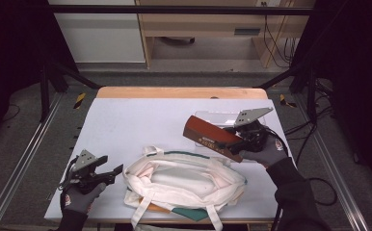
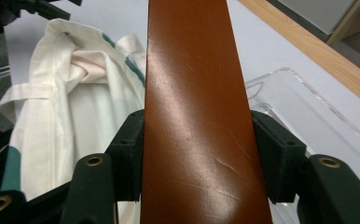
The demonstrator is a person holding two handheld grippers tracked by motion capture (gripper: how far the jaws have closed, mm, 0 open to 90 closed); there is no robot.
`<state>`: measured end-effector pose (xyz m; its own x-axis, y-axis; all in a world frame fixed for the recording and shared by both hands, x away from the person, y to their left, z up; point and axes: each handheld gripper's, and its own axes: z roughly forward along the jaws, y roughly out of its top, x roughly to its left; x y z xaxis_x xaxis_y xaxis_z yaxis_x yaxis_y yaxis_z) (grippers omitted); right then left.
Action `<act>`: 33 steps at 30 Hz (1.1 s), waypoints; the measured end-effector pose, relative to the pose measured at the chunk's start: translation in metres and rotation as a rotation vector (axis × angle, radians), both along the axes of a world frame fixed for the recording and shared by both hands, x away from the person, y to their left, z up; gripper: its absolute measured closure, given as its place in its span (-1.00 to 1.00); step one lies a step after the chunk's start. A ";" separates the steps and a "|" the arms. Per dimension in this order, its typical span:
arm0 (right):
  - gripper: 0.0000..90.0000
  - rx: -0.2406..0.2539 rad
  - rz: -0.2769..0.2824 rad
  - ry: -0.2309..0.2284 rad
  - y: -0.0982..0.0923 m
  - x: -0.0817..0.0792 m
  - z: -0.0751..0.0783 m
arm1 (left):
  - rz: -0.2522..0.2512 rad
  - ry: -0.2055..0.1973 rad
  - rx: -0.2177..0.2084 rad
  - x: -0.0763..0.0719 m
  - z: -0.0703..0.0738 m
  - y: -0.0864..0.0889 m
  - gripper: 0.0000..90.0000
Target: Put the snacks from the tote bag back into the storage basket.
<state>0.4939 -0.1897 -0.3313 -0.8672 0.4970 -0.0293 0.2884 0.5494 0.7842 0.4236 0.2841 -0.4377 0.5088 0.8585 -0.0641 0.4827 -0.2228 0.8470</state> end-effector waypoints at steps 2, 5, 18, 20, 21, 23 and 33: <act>-0.04 0.002 -0.011 -0.008 -0.004 0.004 0.002 | 0.000 0.000 -0.002 0.000 0.000 0.000 -0.40; -0.04 0.000 -0.028 -0.014 -0.009 0.010 0.002 | 0.000 -0.003 0.001 0.000 0.000 0.001 -0.40; -0.04 -0.009 -0.082 -0.008 -0.017 0.038 -0.016 | 0.011 -0.010 -0.010 0.000 0.001 0.004 -0.40; -0.04 -0.011 -0.087 -0.010 -0.018 0.043 -0.019 | 0.012 -0.009 -0.010 0.000 0.001 0.004 -0.40; -0.04 -0.009 -0.090 -0.011 -0.018 0.045 -0.020 | 0.013 -0.010 -0.009 0.000 0.001 0.005 -0.40; -0.04 -0.008 -0.094 -0.010 -0.018 0.048 -0.022 | 0.014 -0.011 -0.011 0.000 0.001 0.005 -0.40; -0.04 -0.017 -0.121 -0.031 -0.017 0.061 -0.030 | 0.020 -0.038 -0.019 -0.001 0.003 0.008 -0.44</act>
